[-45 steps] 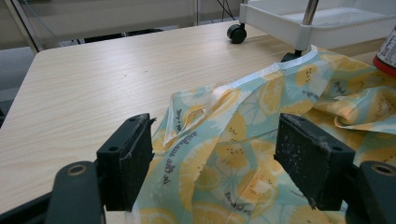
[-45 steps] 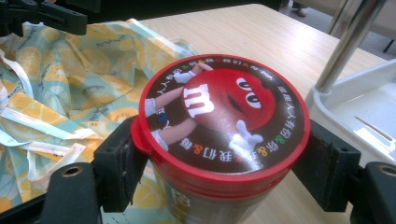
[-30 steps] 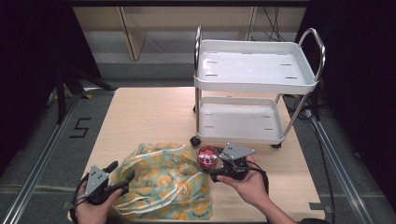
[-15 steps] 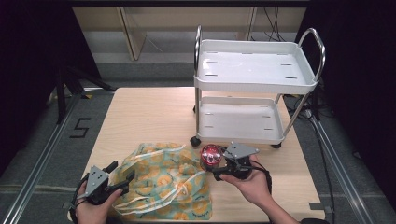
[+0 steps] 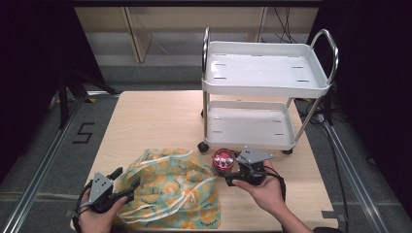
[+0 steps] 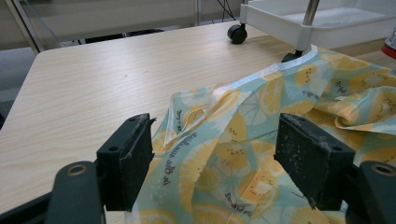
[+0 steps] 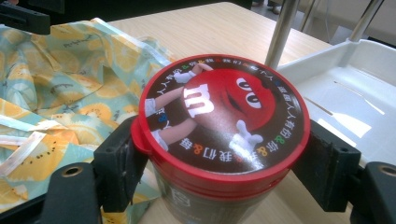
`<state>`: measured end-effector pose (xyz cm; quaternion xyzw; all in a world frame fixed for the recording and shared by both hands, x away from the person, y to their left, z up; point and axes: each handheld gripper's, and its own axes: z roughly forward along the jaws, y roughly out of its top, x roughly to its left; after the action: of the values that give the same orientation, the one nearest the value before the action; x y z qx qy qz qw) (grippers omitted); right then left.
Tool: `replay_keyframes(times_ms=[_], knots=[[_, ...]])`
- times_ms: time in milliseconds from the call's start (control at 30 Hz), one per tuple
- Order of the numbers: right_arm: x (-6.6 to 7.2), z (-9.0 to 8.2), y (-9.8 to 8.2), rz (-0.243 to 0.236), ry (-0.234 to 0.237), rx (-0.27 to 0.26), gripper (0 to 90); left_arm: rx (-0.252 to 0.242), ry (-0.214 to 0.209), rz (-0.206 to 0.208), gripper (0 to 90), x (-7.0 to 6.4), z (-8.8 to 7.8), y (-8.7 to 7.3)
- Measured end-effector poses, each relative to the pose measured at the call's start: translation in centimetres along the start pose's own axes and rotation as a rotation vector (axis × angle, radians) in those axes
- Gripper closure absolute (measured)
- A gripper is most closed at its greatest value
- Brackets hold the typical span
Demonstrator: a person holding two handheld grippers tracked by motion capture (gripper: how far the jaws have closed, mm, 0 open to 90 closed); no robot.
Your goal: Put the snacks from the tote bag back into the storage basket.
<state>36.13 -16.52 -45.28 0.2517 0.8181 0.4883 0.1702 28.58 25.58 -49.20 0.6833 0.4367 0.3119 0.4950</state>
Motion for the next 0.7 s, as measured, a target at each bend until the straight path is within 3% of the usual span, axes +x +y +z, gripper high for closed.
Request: replay_keyframes(times_ms=[100,200,233,367,400,700], knots=[[-0.19,-0.15,-0.01,-0.004,-0.023,-0.004,26.1,0.000,0.000,0.000,27.0,0.00,0.01,0.00],[-0.16,-0.18,0.00,0.012,-0.020,0.003,26.1,0.000,0.000,-0.001,27.0,0.01,0.02,0.00],[-0.42,-0.21,0.05,-0.009,-0.025,-0.006,26.1,0.000,0.000,-0.001,27.0,0.01,0.02,0.00],[-0.41,-0.25,0.11,0.010,-0.016,-0.002,26.1,0.000,0.000,-0.001,27.0,0.01,0.02,0.01],[-0.54,-0.36,0.15,-0.011,-0.037,-0.009,26.1,0.000,0.000,-0.001,27.0,0.01,0.02,0.01],[-0.84,-0.50,0.30,-0.003,-0.043,-0.013,26.1,-0.001,0.000,-0.001,27.0,0.00,0.02,0.01]])
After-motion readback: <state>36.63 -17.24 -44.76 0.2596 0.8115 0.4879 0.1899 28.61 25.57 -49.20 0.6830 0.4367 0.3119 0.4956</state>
